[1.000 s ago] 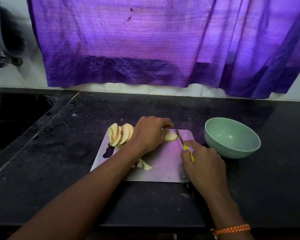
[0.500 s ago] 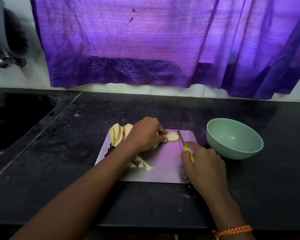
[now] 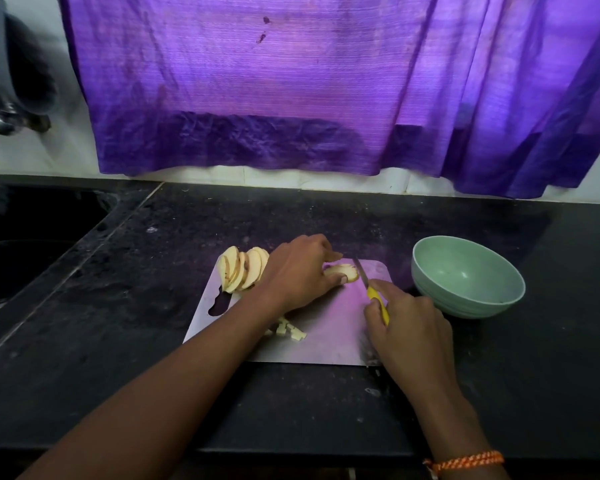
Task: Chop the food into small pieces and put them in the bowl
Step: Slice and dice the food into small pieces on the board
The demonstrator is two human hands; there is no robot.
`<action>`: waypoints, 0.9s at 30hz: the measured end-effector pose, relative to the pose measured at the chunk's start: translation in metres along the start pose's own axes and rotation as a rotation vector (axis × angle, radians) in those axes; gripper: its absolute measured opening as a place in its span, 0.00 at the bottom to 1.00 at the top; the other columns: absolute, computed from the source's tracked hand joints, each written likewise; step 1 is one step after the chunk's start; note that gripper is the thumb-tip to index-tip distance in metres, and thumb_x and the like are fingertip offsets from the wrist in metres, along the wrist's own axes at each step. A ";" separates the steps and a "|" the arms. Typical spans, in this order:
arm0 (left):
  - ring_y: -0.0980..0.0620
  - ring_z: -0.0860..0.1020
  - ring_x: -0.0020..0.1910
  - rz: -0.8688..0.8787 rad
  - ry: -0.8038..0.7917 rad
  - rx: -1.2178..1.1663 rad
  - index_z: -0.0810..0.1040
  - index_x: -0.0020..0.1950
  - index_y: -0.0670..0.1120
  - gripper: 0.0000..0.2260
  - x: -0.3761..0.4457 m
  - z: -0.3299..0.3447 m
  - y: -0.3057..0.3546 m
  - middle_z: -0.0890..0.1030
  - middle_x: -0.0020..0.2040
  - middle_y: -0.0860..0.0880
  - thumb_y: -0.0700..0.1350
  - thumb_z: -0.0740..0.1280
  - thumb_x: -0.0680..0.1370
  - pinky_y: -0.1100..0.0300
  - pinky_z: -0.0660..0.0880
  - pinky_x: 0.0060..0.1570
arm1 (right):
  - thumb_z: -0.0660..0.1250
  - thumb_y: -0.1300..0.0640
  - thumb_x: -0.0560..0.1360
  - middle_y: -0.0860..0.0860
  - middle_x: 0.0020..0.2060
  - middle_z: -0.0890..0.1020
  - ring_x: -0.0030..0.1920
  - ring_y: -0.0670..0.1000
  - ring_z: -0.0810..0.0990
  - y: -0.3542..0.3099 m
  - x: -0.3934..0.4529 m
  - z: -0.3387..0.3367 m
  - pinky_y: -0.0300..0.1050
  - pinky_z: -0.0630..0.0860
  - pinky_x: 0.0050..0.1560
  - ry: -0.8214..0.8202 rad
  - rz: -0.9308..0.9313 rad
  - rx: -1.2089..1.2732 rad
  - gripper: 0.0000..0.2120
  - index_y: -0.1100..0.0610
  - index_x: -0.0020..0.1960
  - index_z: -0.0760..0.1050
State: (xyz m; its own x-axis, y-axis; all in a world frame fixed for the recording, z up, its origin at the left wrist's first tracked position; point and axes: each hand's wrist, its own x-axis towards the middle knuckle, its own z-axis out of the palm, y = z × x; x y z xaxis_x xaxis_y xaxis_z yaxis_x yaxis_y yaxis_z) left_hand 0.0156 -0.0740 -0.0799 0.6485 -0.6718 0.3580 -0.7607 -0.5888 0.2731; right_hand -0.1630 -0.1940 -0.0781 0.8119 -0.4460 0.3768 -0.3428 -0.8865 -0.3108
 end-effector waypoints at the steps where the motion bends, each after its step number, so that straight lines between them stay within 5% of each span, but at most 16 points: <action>1: 0.53 0.79 0.58 0.021 0.001 0.021 0.83 0.70 0.54 0.24 0.000 0.001 0.001 0.82 0.62 0.56 0.65 0.71 0.79 0.51 0.79 0.48 | 0.59 0.46 0.81 0.54 0.42 0.82 0.45 0.61 0.79 0.000 0.000 0.000 0.49 0.64 0.39 -0.008 -0.003 -0.011 0.19 0.41 0.71 0.73; 21: 0.52 0.79 0.55 0.002 0.091 0.052 0.86 0.60 0.54 0.17 0.008 0.019 0.002 0.83 0.56 0.56 0.63 0.72 0.79 0.54 0.72 0.43 | 0.60 0.46 0.81 0.55 0.43 0.80 0.45 0.61 0.80 -0.005 0.001 0.000 0.51 0.66 0.40 -0.058 -0.045 -0.028 0.14 0.45 0.65 0.76; 27: 0.49 0.82 0.55 -0.008 0.114 0.062 0.87 0.63 0.55 0.17 0.007 0.015 0.004 0.85 0.58 0.54 0.62 0.72 0.79 0.52 0.79 0.45 | 0.61 0.45 0.80 0.54 0.40 0.79 0.44 0.61 0.80 0.000 -0.019 -0.009 0.51 0.67 0.39 -0.046 -0.035 -0.020 0.14 0.44 0.64 0.76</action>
State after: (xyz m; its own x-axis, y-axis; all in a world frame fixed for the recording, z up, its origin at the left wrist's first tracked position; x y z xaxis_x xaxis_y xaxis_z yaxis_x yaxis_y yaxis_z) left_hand 0.0177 -0.0873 -0.0896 0.6443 -0.6140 0.4560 -0.7503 -0.6229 0.2214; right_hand -0.1829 -0.1870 -0.0775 0.8443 -0.4088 0.3466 -0.3224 -0.9040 -0.2808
